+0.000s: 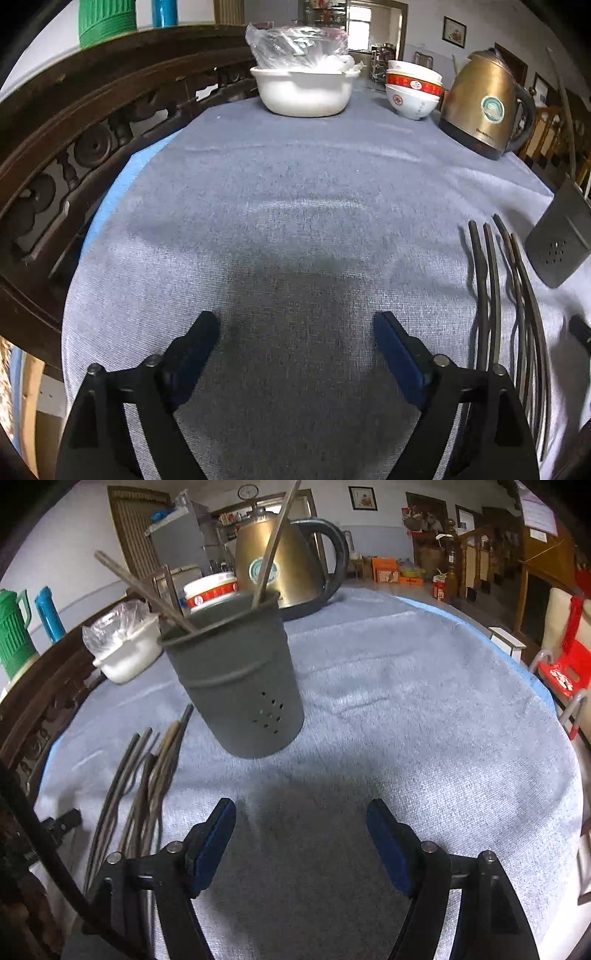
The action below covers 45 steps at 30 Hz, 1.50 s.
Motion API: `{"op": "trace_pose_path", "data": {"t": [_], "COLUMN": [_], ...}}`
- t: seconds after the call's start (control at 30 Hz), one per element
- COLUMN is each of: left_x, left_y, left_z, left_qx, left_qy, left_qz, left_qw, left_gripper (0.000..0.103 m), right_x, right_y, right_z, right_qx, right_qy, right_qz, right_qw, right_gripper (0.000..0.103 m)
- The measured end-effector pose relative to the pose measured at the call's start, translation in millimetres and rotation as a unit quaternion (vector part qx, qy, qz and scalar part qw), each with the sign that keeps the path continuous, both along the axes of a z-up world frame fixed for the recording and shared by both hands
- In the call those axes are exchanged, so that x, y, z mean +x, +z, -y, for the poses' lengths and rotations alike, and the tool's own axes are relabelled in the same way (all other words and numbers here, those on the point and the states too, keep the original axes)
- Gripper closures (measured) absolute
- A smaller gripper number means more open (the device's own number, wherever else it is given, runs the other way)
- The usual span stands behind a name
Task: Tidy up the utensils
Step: 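Withdraw the open right tool from the grey cup, then move the right tool back to the chopsticks and grasp another one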
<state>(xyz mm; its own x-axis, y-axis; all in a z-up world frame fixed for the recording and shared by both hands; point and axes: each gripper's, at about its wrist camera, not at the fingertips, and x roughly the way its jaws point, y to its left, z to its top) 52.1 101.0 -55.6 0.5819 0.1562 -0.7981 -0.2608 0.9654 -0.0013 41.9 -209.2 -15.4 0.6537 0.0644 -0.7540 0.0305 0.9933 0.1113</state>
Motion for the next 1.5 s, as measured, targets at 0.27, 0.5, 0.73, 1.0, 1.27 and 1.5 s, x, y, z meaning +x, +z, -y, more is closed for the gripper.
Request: {"op": "trace_pose_path", "data": {"t": [0.27,0.5,0.73,1.0,1.27,1.5], "left_x": [9.1,17.1,16.5,13.7,9.6,6.7], "left_y": [0.5,0.7,-2.1,-1.6,-1.0,-1.3], "left_z": [-2.6,-10.1,-10.6,-11.8,-14.5,-13.5], "left_qx": [-0.002,-0.025,-0.031,-0.038,-0.050,-0.047], "left_qy": [0.000,0.005,0.000,-0.005,-0.007,-0.008], "left_qz": [-0.005,0.010,0.008,0.011,0.019,0.020], "left_qw": [1.0000,0.9996,0.9995,0.9992,0.9985,0.9987], "left_gripper": [0.009,0.005,0.002,0.002,0.002,0.002], "right_x": [9.7,11.3,12.2,12.6,10.5,-0.2], "right_y": [-6.1,-9.5,-10.5,-10.7,-8.2,13.1], "right_z": [-23.9,-30.0,-35.5,-35.1,-31.5,-43.7], "right_qx": [-0.065,-0.074,-0.084,-0.084,-0.065,0.041], "right_qy": [0.017,0.021,0.023,0.023,0.025,0.087], "right_qz": [-0.028,-0.035,-0.039,-0.039,-0.033,-0.057], "right_qw": [0.997,0.996,0.995,0.995,0.997,0.994], "right_gripper": [0.008,0.004,0.002,0.002,0.002,0.050]}}
